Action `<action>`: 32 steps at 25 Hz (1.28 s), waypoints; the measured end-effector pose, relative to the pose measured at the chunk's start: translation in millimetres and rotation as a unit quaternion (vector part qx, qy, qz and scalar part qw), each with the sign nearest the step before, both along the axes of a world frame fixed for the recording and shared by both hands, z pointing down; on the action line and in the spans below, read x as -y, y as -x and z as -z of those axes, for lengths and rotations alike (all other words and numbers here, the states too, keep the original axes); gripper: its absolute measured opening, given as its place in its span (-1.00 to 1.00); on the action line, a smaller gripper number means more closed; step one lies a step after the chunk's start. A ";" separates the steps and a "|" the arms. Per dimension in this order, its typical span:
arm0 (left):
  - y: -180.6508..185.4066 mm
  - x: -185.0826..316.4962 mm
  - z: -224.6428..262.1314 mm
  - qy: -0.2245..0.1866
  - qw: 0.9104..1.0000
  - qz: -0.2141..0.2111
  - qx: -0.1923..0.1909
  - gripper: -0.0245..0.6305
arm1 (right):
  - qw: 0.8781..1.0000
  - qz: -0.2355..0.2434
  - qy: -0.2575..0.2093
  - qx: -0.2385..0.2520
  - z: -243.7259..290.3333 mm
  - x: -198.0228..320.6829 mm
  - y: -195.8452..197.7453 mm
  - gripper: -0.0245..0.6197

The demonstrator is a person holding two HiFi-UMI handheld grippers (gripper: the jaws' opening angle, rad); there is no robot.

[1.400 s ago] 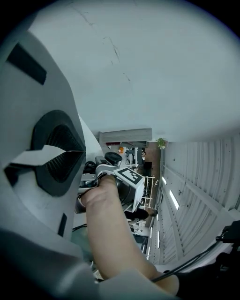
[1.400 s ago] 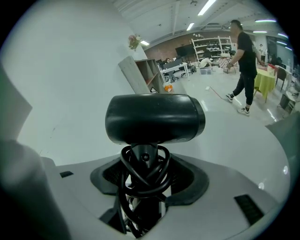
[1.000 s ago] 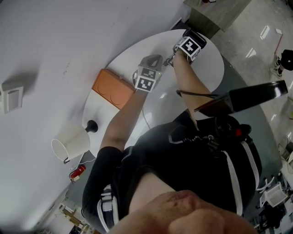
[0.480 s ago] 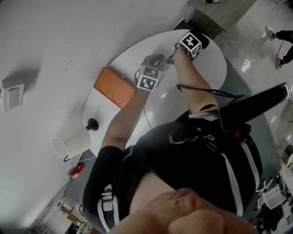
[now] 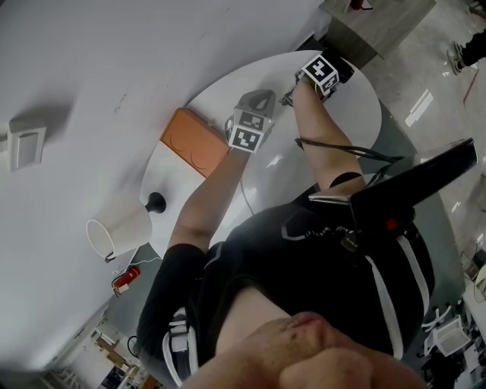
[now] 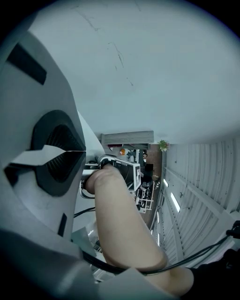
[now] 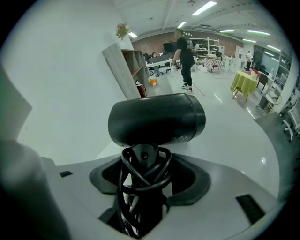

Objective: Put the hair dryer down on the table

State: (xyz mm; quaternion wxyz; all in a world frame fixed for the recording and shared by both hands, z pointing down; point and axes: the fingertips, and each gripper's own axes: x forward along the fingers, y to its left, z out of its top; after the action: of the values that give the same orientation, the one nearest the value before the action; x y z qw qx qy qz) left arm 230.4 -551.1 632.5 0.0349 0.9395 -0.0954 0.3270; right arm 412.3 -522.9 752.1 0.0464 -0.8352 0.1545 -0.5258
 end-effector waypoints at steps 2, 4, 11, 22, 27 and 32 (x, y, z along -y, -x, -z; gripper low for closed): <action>2.7 -0.4 6.7 -0.002 1.000 0.002 -0.005 -0.83 | 1.000 -0.003 -0.002 0.001 0.0 -0.1 -0.1 -0.09; 6.5 -0.9 9.7 -0.004 1.000 0.004 -0.007 -0.83 | 1.000 -0.002 -0.006 0.001 0.0 0.8 0.4 -0.08; 22.1 -2.8 19.7 -0.006 0.999 0.025 -0.019 -0.83 | 0.998 0.019 -0.065 0.007 6.4 13.1 8.6 0.09; 60.9 -10.3 55.7 -0.015 0.995 0.075 -0.061 -0.83 | 0.994 0.039 -0.103 -0.018 40.9 -6.3 29.8 0.09; 89.2 -21.8 74.9 -0.025 0.991 0.102 -0.083 -0.83 | 0.991 0.065 -0.105 -0.053 67.4 -28.4 45.9 0.09; 133.3 -25.6 86.7 -0.022 0.982 0.153 -0.107 -0.83 | 0.984 0.104 -0.123 -0.082 94.2 -42.0 72.5 0.08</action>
State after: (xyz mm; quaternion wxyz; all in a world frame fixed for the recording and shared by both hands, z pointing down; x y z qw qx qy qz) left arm 97.2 -525.5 545.8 0.0743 0.9438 -0.2412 0.2136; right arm 339.9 -481.0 657.9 0.0809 -0.8430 0.3071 -0.4342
